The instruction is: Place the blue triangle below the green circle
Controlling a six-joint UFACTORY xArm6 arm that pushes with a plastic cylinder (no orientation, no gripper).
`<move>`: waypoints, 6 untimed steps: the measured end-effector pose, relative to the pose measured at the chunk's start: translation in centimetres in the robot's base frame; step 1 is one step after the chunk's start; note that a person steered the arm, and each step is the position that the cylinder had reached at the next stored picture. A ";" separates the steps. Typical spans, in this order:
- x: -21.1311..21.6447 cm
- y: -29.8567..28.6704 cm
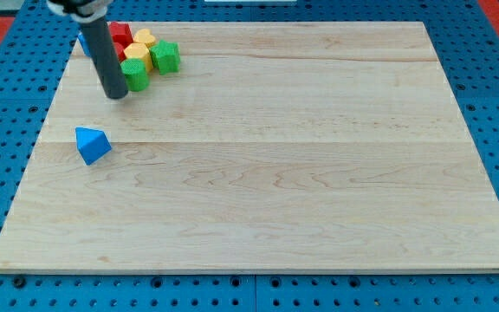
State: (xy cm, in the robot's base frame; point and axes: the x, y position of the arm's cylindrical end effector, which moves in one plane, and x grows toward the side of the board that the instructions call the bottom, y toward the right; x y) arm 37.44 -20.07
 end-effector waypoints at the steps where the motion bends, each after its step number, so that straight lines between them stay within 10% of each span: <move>1: 4.1 -5.2; 3: 11.5 4.1; 6: 2.3 -6.9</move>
